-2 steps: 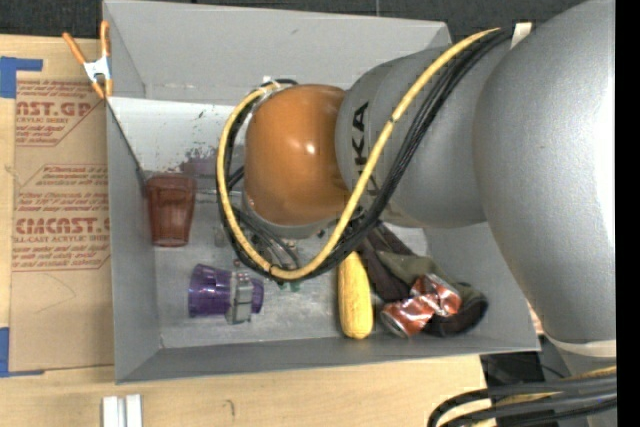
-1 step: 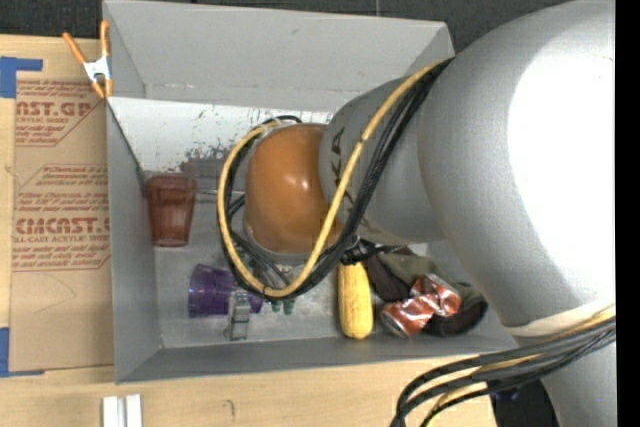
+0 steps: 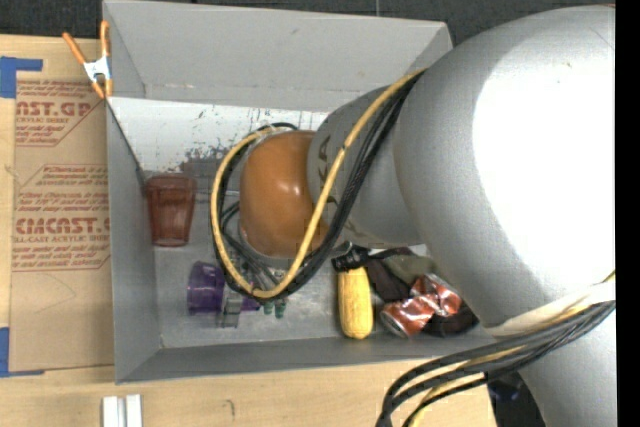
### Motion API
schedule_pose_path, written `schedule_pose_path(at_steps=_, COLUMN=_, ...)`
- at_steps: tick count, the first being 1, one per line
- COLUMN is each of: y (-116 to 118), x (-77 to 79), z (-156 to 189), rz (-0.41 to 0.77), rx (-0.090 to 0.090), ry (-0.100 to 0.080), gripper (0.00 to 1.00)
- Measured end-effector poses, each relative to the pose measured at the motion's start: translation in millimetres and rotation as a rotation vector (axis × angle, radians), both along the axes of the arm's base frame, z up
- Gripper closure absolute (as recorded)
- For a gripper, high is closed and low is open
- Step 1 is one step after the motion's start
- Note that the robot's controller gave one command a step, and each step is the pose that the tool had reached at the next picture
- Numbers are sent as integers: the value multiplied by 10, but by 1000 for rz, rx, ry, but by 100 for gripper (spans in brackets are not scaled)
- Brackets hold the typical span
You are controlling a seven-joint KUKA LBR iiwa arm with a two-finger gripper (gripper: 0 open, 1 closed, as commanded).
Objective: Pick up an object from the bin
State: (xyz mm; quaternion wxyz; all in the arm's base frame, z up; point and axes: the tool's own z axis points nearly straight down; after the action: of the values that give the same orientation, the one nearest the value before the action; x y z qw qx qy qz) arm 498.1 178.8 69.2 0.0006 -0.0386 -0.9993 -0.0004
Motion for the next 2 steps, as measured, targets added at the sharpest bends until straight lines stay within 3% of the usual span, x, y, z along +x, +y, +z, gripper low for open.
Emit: schedule_pose_path(at_steps=2, y=0, x=-1, z=1, rz=0, rx=0, ry=0, gripper=100)
